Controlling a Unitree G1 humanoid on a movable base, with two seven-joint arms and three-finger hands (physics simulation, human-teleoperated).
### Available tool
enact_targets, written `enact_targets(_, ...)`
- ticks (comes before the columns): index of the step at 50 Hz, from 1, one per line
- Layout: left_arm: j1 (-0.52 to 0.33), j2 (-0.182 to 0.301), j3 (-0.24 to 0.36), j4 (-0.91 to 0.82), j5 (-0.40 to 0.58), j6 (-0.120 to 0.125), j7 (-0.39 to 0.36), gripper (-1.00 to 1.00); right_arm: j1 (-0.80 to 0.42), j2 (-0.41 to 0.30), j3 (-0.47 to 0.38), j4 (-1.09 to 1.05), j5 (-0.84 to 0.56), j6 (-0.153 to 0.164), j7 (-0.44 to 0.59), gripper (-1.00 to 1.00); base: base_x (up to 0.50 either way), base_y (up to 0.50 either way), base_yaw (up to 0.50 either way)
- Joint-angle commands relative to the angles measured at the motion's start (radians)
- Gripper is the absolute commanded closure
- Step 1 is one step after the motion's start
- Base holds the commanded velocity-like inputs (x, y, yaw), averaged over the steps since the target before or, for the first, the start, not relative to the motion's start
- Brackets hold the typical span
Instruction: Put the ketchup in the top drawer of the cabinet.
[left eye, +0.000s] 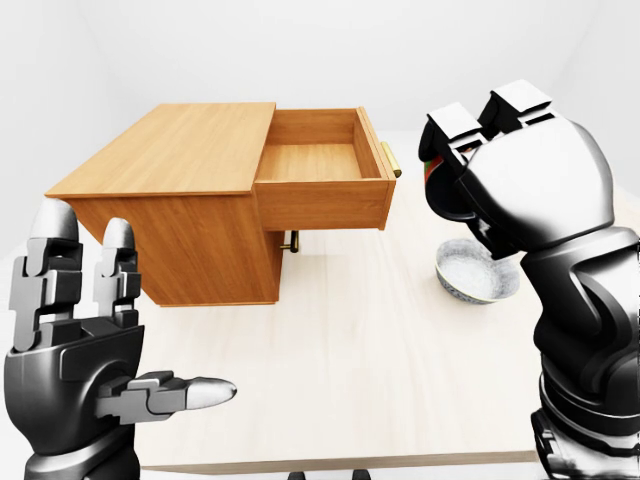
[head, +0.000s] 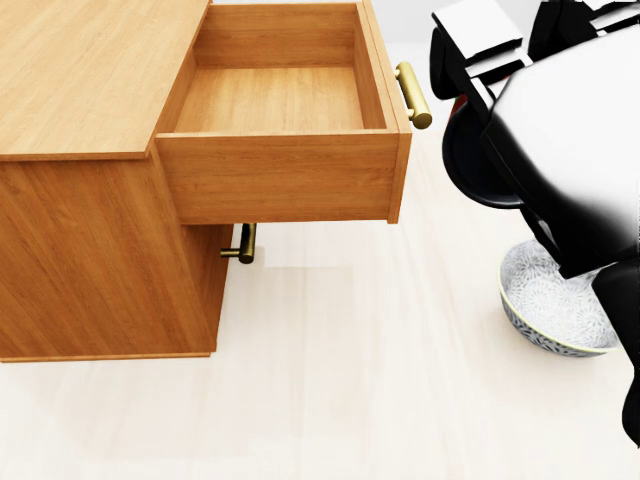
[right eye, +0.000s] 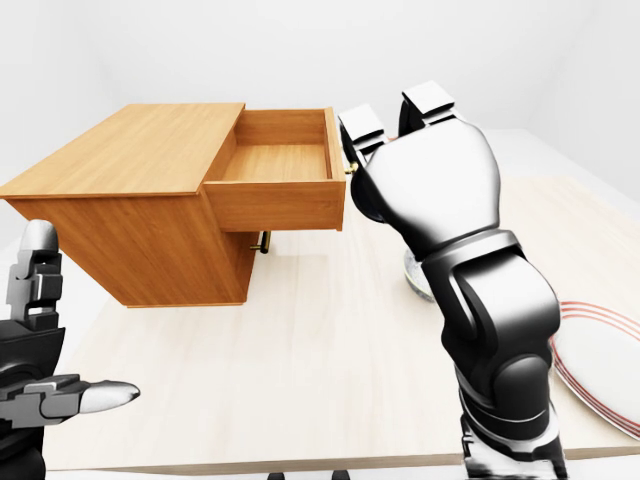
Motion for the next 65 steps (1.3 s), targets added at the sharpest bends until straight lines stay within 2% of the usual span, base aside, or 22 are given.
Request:
enact_targets(1, -0.001, 0.002, 0.0, 0.001, -0.002, 0.0, 0.001, -1.0, -0.298, -0.172, 0.084, 0.228, 0.079, 0.0, 0.0, 1.0, 0.0, 0.0, 0.0)
enact_targets(4, -0.003, 0.003, 0.001, 0.004, -0.001, 0.0, 0.002, -1.0, -0.393, -0.182, 0.125, 0.3, 0.092, 0.0, 0.0, 1.0, 0.0, 0.0, 0.0)
enact_targets(14, -0.001, 0.001, 0.005, -0.004, -0.006, 0.0, 0.002, -1.0, -0.633, -0.106, 0.153, 0.57, 0.056, 0.0, 0.0, 1.0, 0.0, 0.0, 0.0)
enact_targets(18, -0.002, 0.002, 0.007, -0.005, -0.008, 0.0, 0.003, -1.0, -0.71, -0.063, 0.124, 0.669, 0.034, 0.0, 0.0, 1.0, 0.0, 0.0, 0.0)
enact_targets(24, -0.008, 0.004, 0.012, -0.007, -0.012, 0.0, 0.006, -1.0, -0.833, 0.056, -0.013, 0.879, -0.075, 0.0, 0.0, 1.0, 0.0, 0.0, 0.0)
enact_targets(28, -0.011, 0.005, 0.01, -0.002, -0.01, 0.0, 0.007, -1.0, -0.89, 0.08, -0.045, 0.987, -0.077, 0.0, 0.0, 1.0, 0.0, 0.0, 0.0)
enact_targets(35, -0.012, 0.006, 0.008, 0.004, -0.009, 0.0, 0.008, -1.0, -1.052, 0.088, -0.062, 1.312, 0.041, 0.0, 0.0, 1.0, 0.0, 0.0, 0.0)
enact_targets(47, -0.013, 0.009, -0.002, 0.008, -0.004, 0.0, 0.012, -1.0, -1.242, 0.088, -0.051, 1.777, 0.273, 0.0, 0.0, 1.0, 0.0, 0.0, 0.0)
enact_targets(55, -0.013, 0.009, -0.002, 0.006, -0.003, 0.0, 0.012, -1.0, -1.278, 0.096, -0.036, 1.902, 0.374, 0.0, 0.0, 1.0, 0.0, 0.0, 0.0)
enact_targets(65, 0.0, 0.004, -0.009, -0.006, 0.0, 0.0, 0.008, -1.0, -1.312, 0.108, -0.006, 1.939, 0.401, 0.0, 0.0, 1.0, 0.0, 0.0, 0.0)
